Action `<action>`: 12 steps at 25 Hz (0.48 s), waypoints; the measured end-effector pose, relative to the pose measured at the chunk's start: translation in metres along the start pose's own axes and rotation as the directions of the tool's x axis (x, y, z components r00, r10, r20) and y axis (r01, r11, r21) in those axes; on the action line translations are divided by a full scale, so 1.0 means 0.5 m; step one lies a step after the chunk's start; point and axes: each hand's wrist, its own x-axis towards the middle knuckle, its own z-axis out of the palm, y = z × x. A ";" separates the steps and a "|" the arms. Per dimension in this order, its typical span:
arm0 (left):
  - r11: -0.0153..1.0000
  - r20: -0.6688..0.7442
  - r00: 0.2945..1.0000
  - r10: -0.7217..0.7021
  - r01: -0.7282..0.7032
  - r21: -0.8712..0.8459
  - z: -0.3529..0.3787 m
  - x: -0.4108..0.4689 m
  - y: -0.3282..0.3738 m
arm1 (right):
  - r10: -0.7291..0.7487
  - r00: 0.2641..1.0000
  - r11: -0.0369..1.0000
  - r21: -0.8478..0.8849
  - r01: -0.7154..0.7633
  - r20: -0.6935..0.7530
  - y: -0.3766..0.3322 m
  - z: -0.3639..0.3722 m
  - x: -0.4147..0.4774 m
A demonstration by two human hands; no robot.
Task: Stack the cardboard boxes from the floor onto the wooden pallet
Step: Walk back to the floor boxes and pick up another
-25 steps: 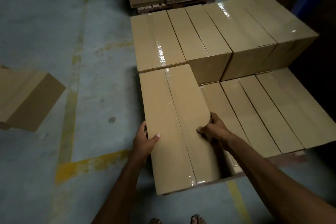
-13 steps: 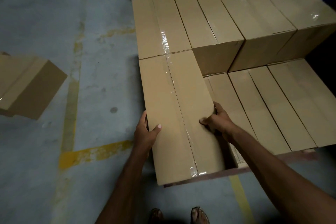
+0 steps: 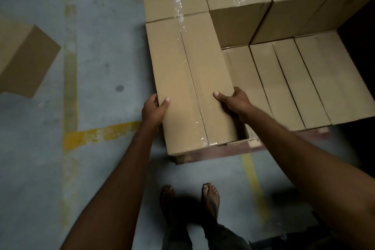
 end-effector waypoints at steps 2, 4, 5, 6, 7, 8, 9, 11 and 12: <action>0.999 -0.028 0.999 0.017 -0.016 0.034 -0.001 0.010 0.003 | -0.008 1.000 1.000 0.016 0.008 0.009 -0.010 0.000 0.002; 0.999 -0.045 0.999 0.019 -0.017 0.038 -0.003 0.024 0.001 | 0.005 1.000 1.000 -0.007 -0.005 0.024 -0.021 0.001 0.001; 1.000 -0.047 0.999 0.012 -0.010 0.028 -0.003 0.029 -0.010 | 0.011 1.000 1.000 -0.017 -0.010 0.024 -0.019 0.002 0.001; 1.000 -0.046 0.999 0.011 -0.011 0.015 -0.002 0.035 -0.022 | 0.012 1.000 1.000 -0.017 -0.012 0.023 -0.013 0.006 0.002; 1.000 -0.046 0.999 0.015 -0.014 0.005 -0.003 0.040 -0.036 | 0.012 1.000 1.000 -0.014 -0.012 0.027 -0.010 0.010 0.001; 1.000 -0.045 0.999 0.017 -0.017 -0.004 -0.003 0.045 -0.047 | 0.011 1.000 1.000 -0.007 -0.011 0.026 -0.006 0.013 -0.003; 1.000 -0.042 0.999 0.018 -0.018 -0.017 -0.004 0.045 -0.048 | 0.007 1.000 1.000 -0.002 -0.007 0.019 -0.003 0.013 -0.002; 0.998 -0.039 0.999 0.005 -0.008 -0.056 -0.005 0.037 -0.039 | 0.009 1.000 1.000 -0.009 -0.008 0.018 -0.001 0.016 0.001; 0.998 -0.045 0.999 0.000 -0.003 -0.059 -0.003 0.035 -0.034 | 0.013 1.000 1.000 -0.007 -0.013 0.017 -0.007 0.018 -0.005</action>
